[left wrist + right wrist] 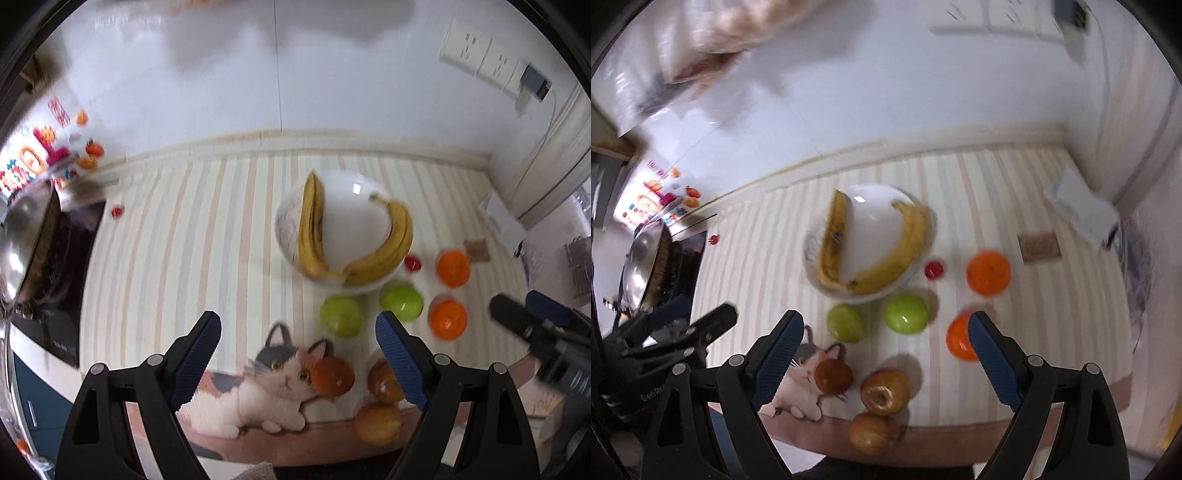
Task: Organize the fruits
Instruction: 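Withdraw both grippers from the plate toward the remaining fruit, then grasp the orange-brown fruit with the left gripper while the right grasps the red apple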
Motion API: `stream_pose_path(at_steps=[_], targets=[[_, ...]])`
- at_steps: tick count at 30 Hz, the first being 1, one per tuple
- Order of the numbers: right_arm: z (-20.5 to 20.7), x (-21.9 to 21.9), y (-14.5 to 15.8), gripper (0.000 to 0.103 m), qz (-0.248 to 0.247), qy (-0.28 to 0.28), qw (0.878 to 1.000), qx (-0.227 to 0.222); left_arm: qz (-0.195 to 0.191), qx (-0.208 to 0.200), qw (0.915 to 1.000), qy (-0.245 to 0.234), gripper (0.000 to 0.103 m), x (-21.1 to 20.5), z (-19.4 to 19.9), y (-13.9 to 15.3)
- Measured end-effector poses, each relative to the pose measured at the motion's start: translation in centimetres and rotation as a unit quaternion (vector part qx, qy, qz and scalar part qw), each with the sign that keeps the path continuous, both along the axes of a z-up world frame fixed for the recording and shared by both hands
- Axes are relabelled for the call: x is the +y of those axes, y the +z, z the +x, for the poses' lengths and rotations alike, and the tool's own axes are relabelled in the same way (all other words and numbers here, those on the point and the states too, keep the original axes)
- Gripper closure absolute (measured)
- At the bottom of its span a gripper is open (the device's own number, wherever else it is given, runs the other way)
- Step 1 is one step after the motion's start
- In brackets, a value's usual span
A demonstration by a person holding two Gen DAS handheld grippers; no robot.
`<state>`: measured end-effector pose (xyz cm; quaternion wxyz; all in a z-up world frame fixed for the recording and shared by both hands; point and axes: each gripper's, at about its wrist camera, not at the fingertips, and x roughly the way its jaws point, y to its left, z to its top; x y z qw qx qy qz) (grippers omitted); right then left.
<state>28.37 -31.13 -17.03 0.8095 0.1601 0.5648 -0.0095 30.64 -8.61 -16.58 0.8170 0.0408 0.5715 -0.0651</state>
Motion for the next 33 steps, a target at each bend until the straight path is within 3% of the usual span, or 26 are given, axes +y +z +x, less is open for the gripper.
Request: stream_pose_path(at_steps=[7,14,16,17,18,20,23,27,33], targets=[[-0.7,-4.8,-7.9,0.01,0.049,-0.049,0.993,0.091,0.023,0.086,0.996,0.008,0.017,-0.6,-0.7,-7.7],[-0.7,-3.7,-12.0,0.01,0.098,-0.027,0.986,0.133,0.011,0.181,0.9833,0.008,0.017,-2.2,-0.6,-15.0],[-0.7,-3.1,-12.7,0.011,0.109,-0.019,0.984,0.139,-0.001,0.203,0.9792,0.006,0.021,-2.7,-0.6,-16.4],[-0.6,-2.8,-12.9,0.011,0.115,-0.014,0.983,0.143,-0.013,0.219,0.9755,0.01,0.032,-2.8,-0.6,-17.4],[-0.5,-2.5,-13.1,0.011,0.12,-0.01,0.982,0.146,-0.022,0.227,0.9736,0.015,0.043,-2.8,-0.6,-17.9],[-0.3,-1.7,-13.7,0.011,0.127,0.002,0.98,0.153,-0.042,0.231,0.9714,0.032,0.05,-2.7,-0.6,-18.5],[-0.1,-0.5,-14.4,0.011,0.128,0.023,0.978,0.164,-0.011,0.206,0.9781,0.03,0.051,-2.6,-0.6,-17.9],[0.3,1.7,-15.0,0.012,0.097,0.061,0.979,0.17,0.016,0.197,0.9794,0.041,0.051,-0.4,-0.6,-17.3],[1.0,5.6,-17.0,0.019,0.053,0.115,0.973,0.194,0.03,0.214,0.9744,0.063,0.05,2.2,-0.6,-18.1]])
